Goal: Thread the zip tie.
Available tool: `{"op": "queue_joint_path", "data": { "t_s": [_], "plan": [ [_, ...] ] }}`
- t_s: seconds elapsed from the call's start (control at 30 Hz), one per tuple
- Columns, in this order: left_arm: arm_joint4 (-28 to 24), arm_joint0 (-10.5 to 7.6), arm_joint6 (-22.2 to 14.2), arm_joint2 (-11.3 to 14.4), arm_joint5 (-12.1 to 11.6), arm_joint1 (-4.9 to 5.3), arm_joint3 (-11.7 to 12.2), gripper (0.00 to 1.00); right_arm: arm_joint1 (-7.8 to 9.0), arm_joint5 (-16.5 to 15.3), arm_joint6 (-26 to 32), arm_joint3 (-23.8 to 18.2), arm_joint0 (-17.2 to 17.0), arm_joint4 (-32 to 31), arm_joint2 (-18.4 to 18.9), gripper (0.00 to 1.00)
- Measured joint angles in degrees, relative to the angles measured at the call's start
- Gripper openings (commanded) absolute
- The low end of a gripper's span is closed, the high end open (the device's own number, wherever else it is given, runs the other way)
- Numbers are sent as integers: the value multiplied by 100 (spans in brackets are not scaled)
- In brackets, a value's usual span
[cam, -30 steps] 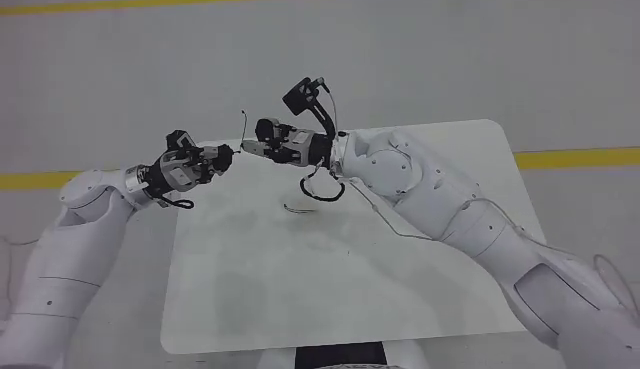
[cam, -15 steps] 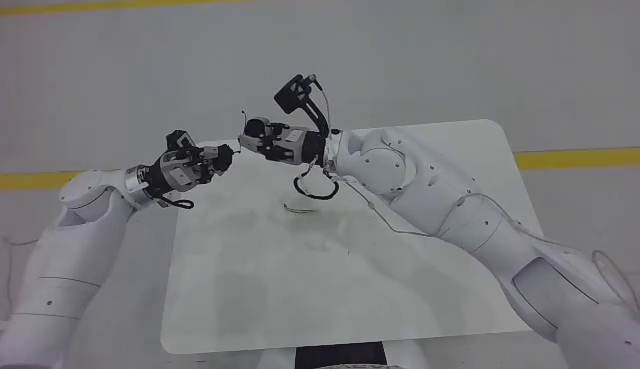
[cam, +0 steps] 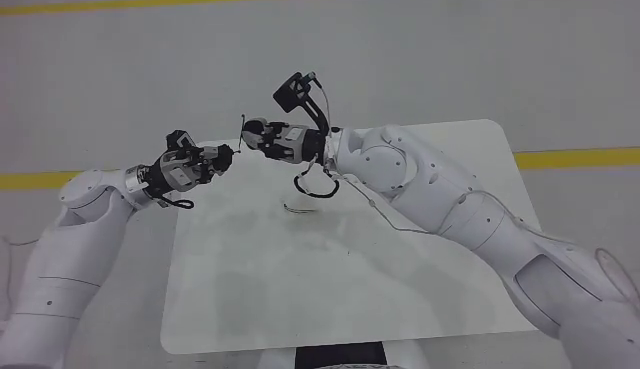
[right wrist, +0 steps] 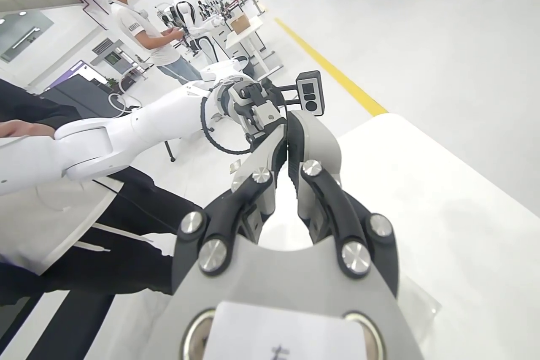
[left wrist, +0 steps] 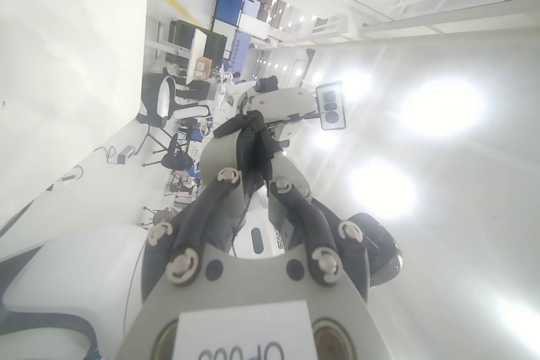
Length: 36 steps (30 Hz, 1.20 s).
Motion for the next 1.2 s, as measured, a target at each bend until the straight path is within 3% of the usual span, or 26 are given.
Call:
{"op": "queue_joint_path", "data": {
  "t_s": [0.77, 1.2],
  "plan": [
    [0, 0, 0, 0, 0, 0, 0, 0, 61, 0, 25, -35, 59, 79, -78, 14],
    [0, 0, 0, 0, 0, 0, 0, 0, 39, 0, 17, 65, 121, 140, -139, 12]
  ]
}}
